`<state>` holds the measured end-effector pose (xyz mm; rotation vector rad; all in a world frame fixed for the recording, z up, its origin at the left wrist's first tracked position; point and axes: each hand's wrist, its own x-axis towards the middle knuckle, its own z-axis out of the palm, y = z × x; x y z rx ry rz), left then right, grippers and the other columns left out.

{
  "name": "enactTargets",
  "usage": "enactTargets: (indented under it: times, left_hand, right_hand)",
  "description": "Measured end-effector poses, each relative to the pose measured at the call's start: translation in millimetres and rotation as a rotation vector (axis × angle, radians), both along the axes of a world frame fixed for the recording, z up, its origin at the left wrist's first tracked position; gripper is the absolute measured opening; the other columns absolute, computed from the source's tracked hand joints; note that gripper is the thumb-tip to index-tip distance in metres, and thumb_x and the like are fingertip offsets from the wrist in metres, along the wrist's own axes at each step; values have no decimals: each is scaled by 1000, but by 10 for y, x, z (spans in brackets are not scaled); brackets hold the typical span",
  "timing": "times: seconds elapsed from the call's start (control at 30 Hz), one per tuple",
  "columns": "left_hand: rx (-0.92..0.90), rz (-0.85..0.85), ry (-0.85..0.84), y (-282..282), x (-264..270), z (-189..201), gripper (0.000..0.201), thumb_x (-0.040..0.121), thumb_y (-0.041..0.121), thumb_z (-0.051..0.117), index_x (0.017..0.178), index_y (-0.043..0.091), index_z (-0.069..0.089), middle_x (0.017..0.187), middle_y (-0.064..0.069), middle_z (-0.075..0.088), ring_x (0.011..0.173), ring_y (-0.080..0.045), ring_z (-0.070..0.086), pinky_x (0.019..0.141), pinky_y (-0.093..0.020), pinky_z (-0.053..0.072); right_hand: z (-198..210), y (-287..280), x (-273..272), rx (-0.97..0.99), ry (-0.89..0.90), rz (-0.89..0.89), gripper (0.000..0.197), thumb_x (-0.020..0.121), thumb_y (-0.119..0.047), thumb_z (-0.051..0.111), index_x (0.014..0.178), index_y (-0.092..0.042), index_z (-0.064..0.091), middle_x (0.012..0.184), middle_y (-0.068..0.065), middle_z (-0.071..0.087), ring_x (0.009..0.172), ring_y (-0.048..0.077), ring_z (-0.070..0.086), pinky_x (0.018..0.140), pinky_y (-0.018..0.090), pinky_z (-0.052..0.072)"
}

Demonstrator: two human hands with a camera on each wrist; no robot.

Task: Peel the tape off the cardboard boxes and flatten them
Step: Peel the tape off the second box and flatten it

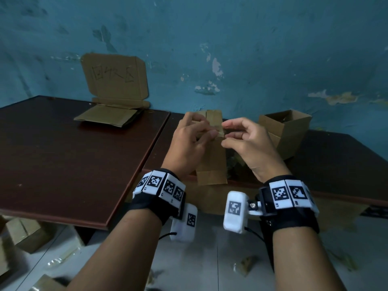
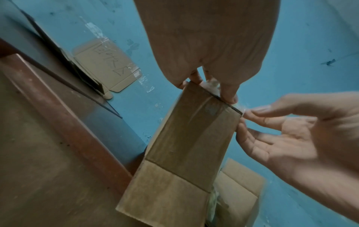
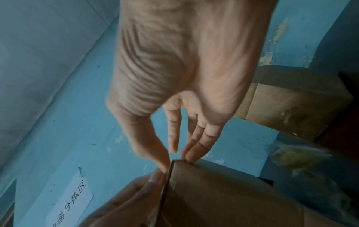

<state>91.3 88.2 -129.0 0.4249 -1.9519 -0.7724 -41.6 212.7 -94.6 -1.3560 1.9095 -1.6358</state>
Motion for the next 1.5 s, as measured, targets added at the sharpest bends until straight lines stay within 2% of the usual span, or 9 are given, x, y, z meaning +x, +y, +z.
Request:
enactTargets:
  times: [0.13, 0.37, 0.7, 0.83, 0.97, 1.1, 1.23, 1.43, 1.5]
  left_hand:
    - [46, 17, 63, 7, -15, 4, 11, 103, 24, 68, 102, 17, 76, 111, 10, 66, 112, -19, 61, 97, -46, 52]
    - [168, 33, 183, 49, -45, -52, 9, 102, 24, 66, 98, 22, 73, 102, 7, 73, 104, -19, 68, 92, -53, 55]
    - [296, 56, 216, 76, -53, -54, 19, 101, 30, 68, 97, 14, 77, 93, 1, 77, 92, -20, 73, 87, -51, 59]
    - [363, 24, 246, 78, -44, -58, 20, 103, 29, 66, 98, 13, 78, 92, 1, 79, 91, -20, 74, 87, -50, 61]
    - [413, 6, 265, 81, -36, -36, 22, 106, 23, 64, 97, 8, 77, 91, -2, 78, 87, -16, 72, 84, -42, 59]
    - [478, -31, 288, 101, -20, -16, 23, 108, 20, 62, 98, 2, 75, 93, -11, 77, 86, -15, 70, 84, -38, 56]
    - [538, -64, 290, 115, -5, 8, 23, 108, 18, 61, 97, 2, 73, 87, -3, 75, 82, -15, 68, 77, -33, 55]
    - [572, -104, 302, 141, 15, 29, 23, 109, 17, 59, 90, 9, 71, 83, -2, 70, 78, -16, 63, 73, -31, 52]
    - [615, -171, 435, 186, 18, 98, 30, 112, 14, 53, 87, 8, 69, 83, -4, 72, 79, -16, 67, 78, -31, 55]
  right_hand:
    - [-86, -73, -42, 63, 104, -49, 63, 78, -18, 93, 134, -32, 67, 130, -1, 70, 114, 8, 69, 99, 35, 60]
    - [-100, -95, -31, 78, 193, -51, 69, 77, -26, 94, 141, -31, 67, 127, -10, 75, 121, 6, 67, 107, 41, 56]
    - [-33, 3, 24, 117, 236, -48, 67, 77, -23, 95, 137, -29, 68, 120, -10, 75, 111, 1, 68, 102, 31, 57]
    - [-28, -8, 35, 132, 250, -37, 67, 78, -24, 94, 138, -30, 66, 122, -12, 72, 109, -1, 65, 92, 17, 53]
    - [-39, -20, 41, 122, 252, -30, 68, 76, -24, 95, 138, -29, 65, 124, -9, 71, 112, 2, 66, 96, 23, 56]
    - [-36, -14, 27, 137, 277, -26, 69, 78, -27, 94, 139, -31, 63, 129, -10, 68, 117, 4, 64, 88, 14, 50]
    - [-43, -13, 24, 155, 288, -29, 68, 78, -27, 93, 138, -34, 61, 133, -9, 65, 120, 5, 61, 83, 11, 45]
    - [-51, -15, -5, 163, 300, -33, 69, 79, -28, 93, 138, -35, 59, 135, -8, 63, 124, 8, 59, 92, 22, 49]
    - [-84, -14, -20, 163, 253, -44, 67, 79, -26, 93, 135, -33, 58, 132, -8, 64, 122, 10, 62, 99, 32, 55]
